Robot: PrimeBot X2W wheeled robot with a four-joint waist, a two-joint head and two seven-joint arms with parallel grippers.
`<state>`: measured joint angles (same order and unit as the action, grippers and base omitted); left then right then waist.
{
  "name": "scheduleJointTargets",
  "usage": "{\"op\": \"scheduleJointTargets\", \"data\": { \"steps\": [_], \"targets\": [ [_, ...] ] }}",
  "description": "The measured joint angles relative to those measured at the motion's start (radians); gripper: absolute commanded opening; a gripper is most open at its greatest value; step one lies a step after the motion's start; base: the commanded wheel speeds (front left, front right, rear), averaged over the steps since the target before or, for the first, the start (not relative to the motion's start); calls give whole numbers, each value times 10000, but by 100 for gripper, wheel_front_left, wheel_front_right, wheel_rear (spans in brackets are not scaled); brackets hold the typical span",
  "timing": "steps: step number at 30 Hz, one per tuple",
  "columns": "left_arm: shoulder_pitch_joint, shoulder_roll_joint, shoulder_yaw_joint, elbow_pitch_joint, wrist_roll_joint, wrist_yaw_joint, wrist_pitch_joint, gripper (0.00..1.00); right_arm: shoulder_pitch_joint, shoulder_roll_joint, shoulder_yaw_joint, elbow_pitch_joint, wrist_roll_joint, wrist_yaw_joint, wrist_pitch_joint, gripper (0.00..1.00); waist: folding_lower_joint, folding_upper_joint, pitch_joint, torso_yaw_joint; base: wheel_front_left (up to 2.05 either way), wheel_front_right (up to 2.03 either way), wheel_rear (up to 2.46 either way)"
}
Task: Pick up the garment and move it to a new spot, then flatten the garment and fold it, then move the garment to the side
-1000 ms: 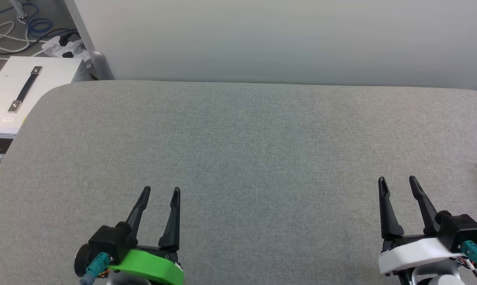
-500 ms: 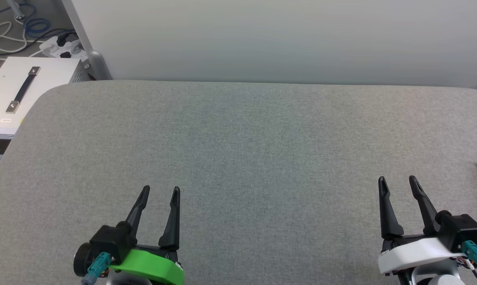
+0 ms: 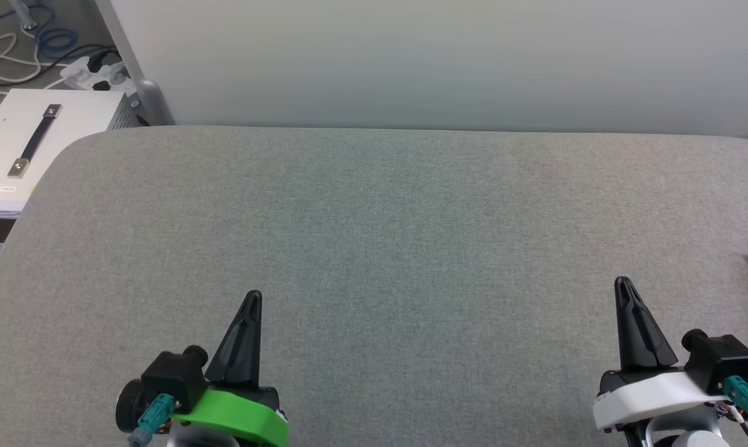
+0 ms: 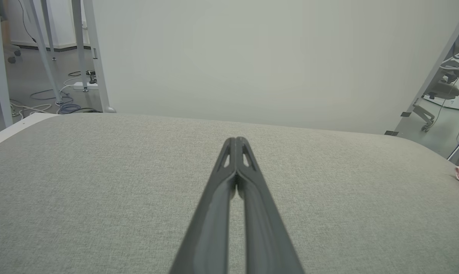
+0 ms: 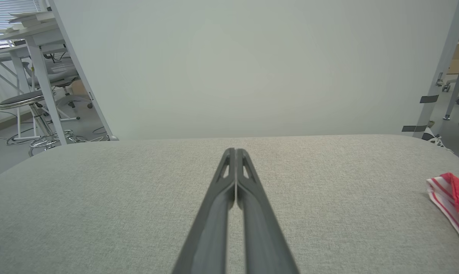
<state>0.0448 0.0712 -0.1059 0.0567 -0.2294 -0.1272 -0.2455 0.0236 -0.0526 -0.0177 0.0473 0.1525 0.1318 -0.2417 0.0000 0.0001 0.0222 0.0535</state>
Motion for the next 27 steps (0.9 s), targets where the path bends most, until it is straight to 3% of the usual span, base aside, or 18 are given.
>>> {"op": "scheduleJointTargets", "data": {
  "steps": [27],
  "targets": [
    [-12, -23, 199, -75, 487, 265, 529, 0, -7, 0, 27, -58, -284, 0, 531, 0, 0, 0, -50, -120, 0, 0, 0]
  ]
}}
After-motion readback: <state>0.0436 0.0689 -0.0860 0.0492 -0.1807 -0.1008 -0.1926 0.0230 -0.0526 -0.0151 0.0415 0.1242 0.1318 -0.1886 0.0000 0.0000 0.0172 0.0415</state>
